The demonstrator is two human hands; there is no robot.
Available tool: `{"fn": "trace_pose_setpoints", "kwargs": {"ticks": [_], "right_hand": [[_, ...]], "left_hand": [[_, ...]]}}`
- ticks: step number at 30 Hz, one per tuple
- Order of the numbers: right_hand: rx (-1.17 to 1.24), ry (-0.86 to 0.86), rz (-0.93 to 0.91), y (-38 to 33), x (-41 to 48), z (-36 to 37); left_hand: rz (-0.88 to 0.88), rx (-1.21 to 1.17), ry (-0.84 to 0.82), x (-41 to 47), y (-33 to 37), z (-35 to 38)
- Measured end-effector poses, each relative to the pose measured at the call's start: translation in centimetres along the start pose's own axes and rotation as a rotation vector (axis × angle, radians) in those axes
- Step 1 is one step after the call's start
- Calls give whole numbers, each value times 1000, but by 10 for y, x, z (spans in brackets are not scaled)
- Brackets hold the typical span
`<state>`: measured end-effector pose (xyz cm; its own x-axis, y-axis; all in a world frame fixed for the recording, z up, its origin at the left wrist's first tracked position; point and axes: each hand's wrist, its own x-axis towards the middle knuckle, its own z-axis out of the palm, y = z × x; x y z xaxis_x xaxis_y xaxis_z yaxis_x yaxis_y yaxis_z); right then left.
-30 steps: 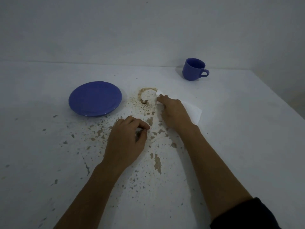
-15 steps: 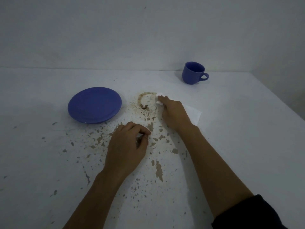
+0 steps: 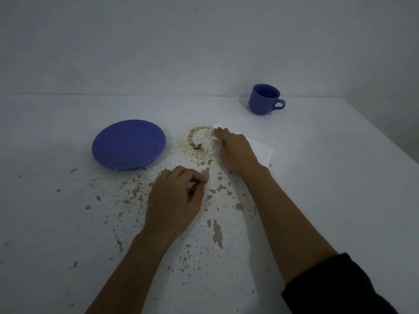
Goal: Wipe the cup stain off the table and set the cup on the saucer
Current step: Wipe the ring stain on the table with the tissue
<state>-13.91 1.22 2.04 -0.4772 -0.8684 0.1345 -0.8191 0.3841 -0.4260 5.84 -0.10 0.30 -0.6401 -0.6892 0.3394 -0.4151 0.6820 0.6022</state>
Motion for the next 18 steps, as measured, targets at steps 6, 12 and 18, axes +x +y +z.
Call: {"fn": "trace_pose_setpoints", "kwargs": {"ticks": [6,12,18], "right_hand": [[39,-25,-112,-24,-9,12],[0,-38,-96,6,-20,-4],[-6,-24,-100,-19,3,4]], "left_hand": [[4,-6,5,-1,2,0],[18,-18,8,1,1,0],[2,-16,2,1,3,-1]]}}
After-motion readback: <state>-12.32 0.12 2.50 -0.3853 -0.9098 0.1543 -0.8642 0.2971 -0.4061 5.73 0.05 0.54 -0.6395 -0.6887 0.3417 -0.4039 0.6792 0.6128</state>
